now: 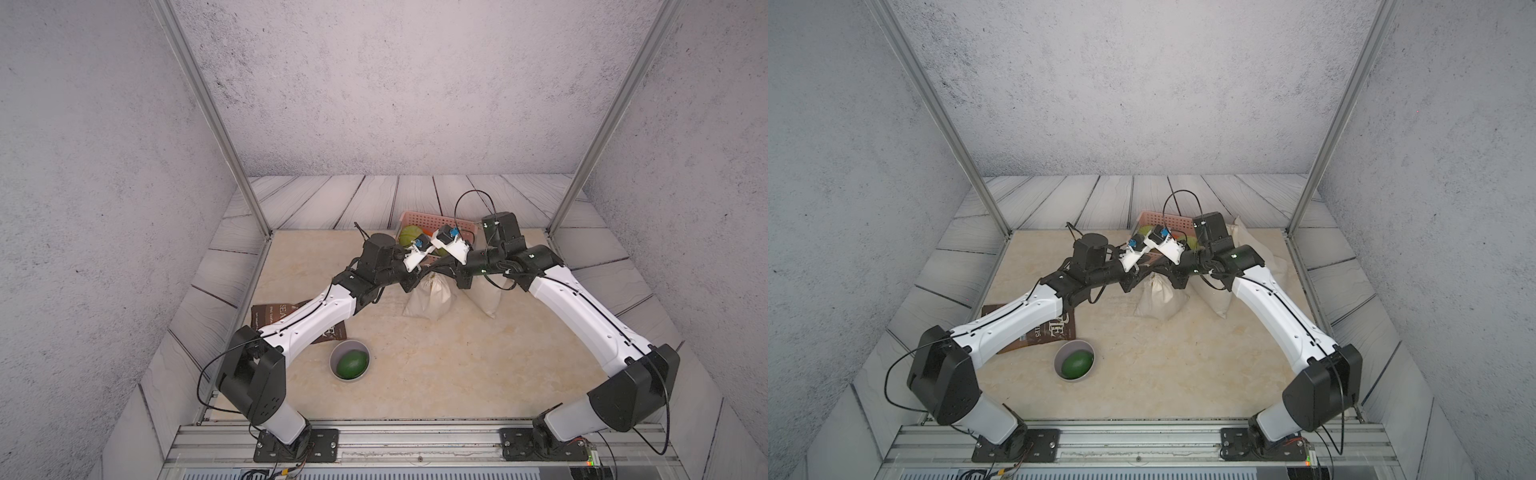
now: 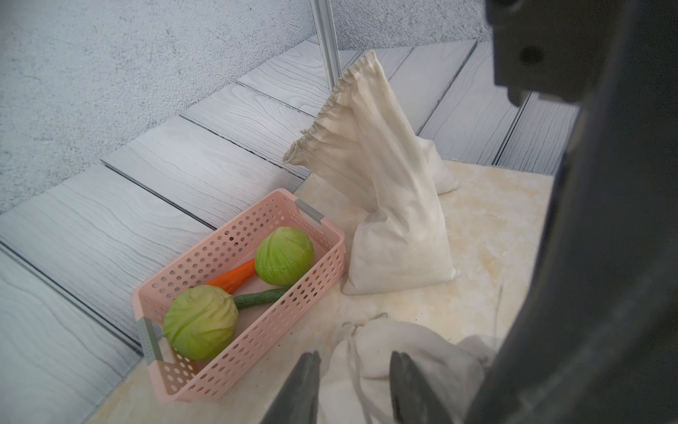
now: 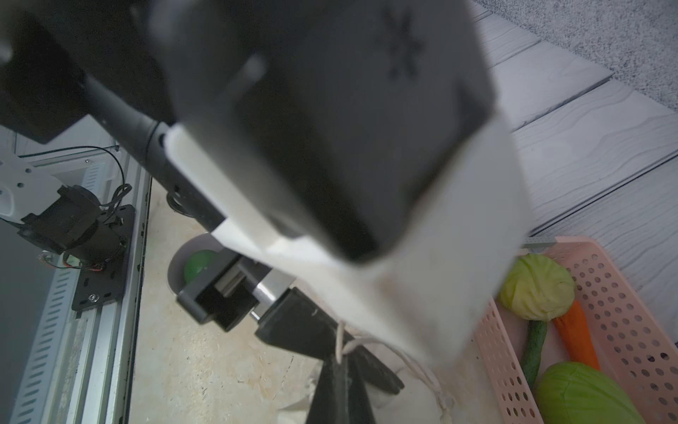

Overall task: Close the soil bag
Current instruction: Frap the soil bag at the center of the board.

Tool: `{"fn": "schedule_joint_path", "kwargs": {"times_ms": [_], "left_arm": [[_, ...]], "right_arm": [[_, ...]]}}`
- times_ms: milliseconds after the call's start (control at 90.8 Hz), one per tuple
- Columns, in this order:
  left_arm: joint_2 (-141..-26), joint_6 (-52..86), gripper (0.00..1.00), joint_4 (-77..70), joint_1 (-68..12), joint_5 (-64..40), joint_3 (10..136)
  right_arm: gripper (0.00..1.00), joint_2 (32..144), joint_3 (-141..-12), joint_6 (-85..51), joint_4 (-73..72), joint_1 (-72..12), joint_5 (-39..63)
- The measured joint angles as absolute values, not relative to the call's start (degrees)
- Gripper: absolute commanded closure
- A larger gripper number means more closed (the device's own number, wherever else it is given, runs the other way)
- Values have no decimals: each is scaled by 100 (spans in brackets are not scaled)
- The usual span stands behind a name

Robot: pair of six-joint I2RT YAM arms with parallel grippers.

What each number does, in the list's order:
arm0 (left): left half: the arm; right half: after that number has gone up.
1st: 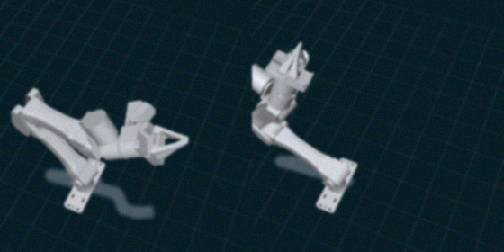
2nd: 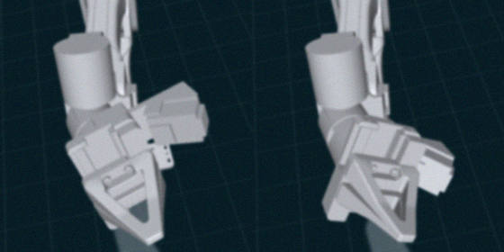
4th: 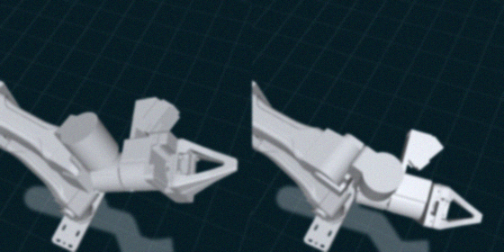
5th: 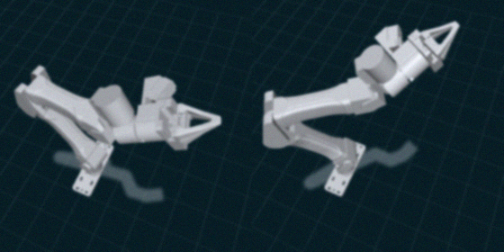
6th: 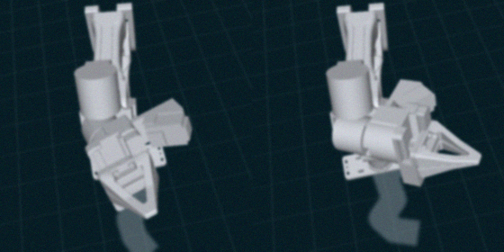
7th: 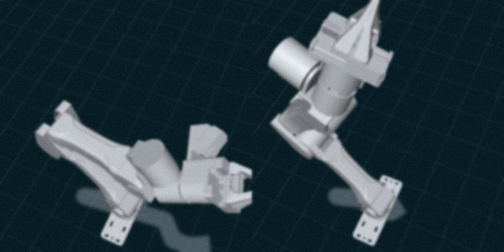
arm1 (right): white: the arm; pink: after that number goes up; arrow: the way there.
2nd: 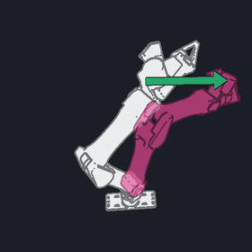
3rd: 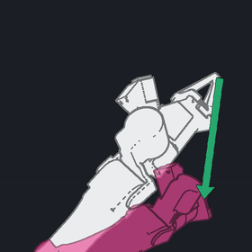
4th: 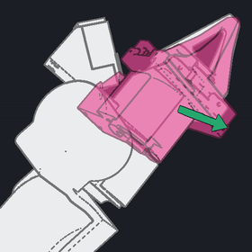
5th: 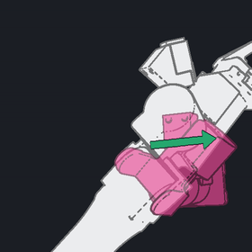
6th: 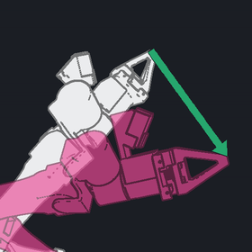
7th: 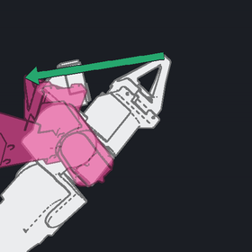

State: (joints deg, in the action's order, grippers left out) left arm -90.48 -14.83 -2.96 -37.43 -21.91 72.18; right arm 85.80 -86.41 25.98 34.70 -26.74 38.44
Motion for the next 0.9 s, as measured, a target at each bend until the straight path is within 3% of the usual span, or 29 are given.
{"fn": "schedule_joint_path", "kwargs": {"times_ms": [121,429,561,649,903], "left_arm": [[-8954,-1415,98,-399,-3756,-1802,7142],[-7972,-1413,100,128,-3876,-572,7026],[-7789,-1334,100,718,-3863,-270,7384],[-7743,-1192,100,1192,-3763,-93,7756],[-7948,-845,100,2086,-3715,-51,8506]], "right_arm": [[100,8440,-8455,2502,3253,-2674,3463],[100,8455,-8547,2346,2541,-2873,2698],[72,8652,-8827,2069,2359,-2899,2893],[60,8691,-8799,1881,2252,-2762,2982],[45,8665,-8143,1074,1678,-2735,3330]]}}
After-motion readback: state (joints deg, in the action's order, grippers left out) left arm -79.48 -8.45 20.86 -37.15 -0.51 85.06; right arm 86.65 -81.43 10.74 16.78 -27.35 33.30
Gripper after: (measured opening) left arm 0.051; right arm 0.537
